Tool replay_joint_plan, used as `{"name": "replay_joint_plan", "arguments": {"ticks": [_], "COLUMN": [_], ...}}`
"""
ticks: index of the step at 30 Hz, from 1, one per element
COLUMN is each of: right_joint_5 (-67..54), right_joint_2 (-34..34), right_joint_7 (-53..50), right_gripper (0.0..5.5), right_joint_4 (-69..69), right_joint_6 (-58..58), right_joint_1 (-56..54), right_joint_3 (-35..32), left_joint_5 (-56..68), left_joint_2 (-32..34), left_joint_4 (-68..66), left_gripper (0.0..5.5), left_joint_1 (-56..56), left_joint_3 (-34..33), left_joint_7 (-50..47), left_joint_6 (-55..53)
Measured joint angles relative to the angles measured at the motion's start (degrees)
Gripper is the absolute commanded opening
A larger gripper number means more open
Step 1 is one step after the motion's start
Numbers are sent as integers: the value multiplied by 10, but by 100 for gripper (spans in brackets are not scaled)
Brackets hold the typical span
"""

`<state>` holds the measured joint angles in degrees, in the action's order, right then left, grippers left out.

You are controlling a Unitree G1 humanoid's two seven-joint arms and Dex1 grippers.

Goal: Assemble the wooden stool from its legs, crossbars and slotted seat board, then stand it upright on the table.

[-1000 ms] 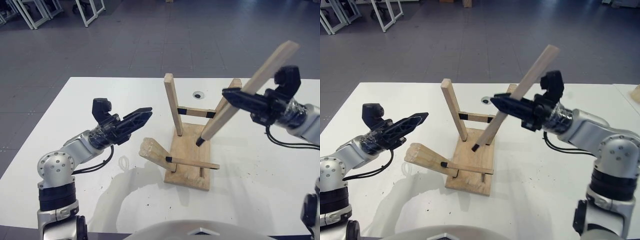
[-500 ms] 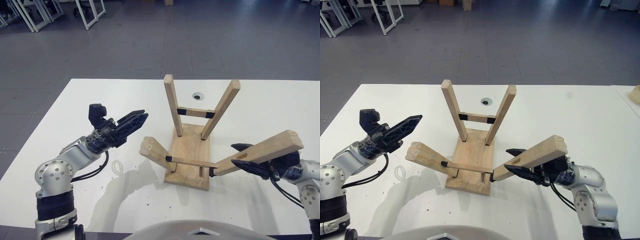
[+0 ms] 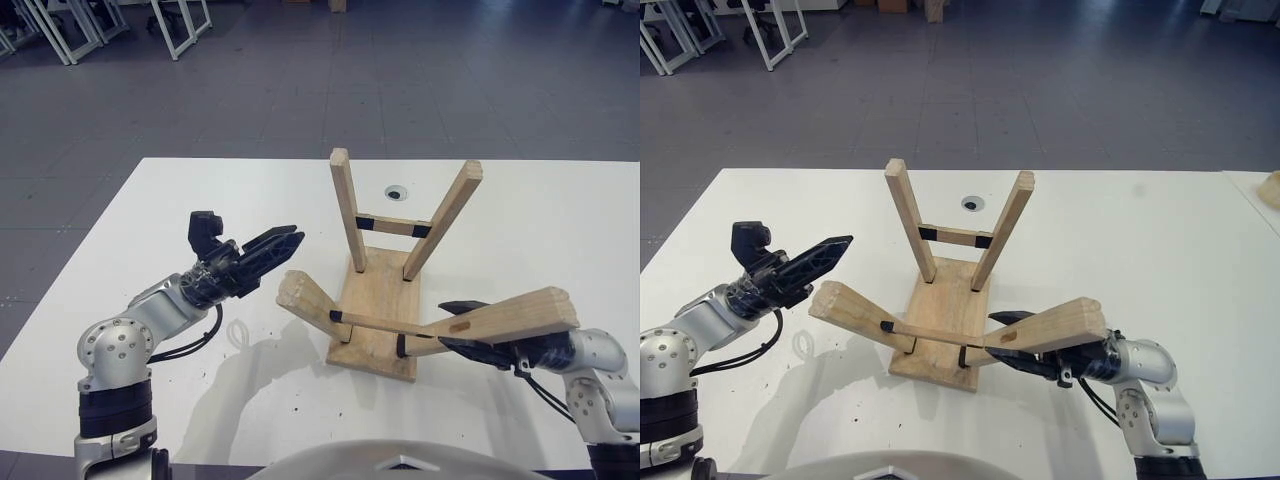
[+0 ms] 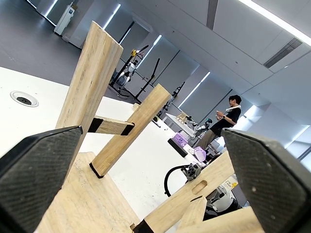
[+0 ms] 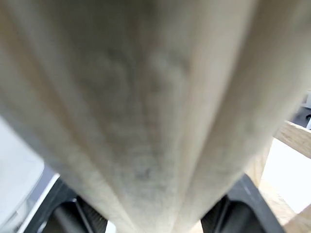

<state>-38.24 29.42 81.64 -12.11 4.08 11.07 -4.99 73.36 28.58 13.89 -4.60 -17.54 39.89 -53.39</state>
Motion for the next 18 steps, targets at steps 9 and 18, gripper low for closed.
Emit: {"name": "replay_joint_plan", "arguments": {"ticks": [9, 18], "right_joint_5": [4, 11], "right_joint_2": [17, 44], "right_joint_7": [2, -17], "right_gripper": [204, 204], "right_joint_4": [13, -26], "right_joint_6": [22, 11], "right_joint_1": [-14, -6], "right_joint_3": [6, 8], "left_joint_5": [-6, -13], "left_joint_2": [0, -10], "left_joint_4": [1, 7], "left_gripper": [529, 529], "left_joint_1": [1, 15], "left_joint_3": [1, 3], "left_joint_7": [0, -5], "left_joint_6": [2, 18]}}
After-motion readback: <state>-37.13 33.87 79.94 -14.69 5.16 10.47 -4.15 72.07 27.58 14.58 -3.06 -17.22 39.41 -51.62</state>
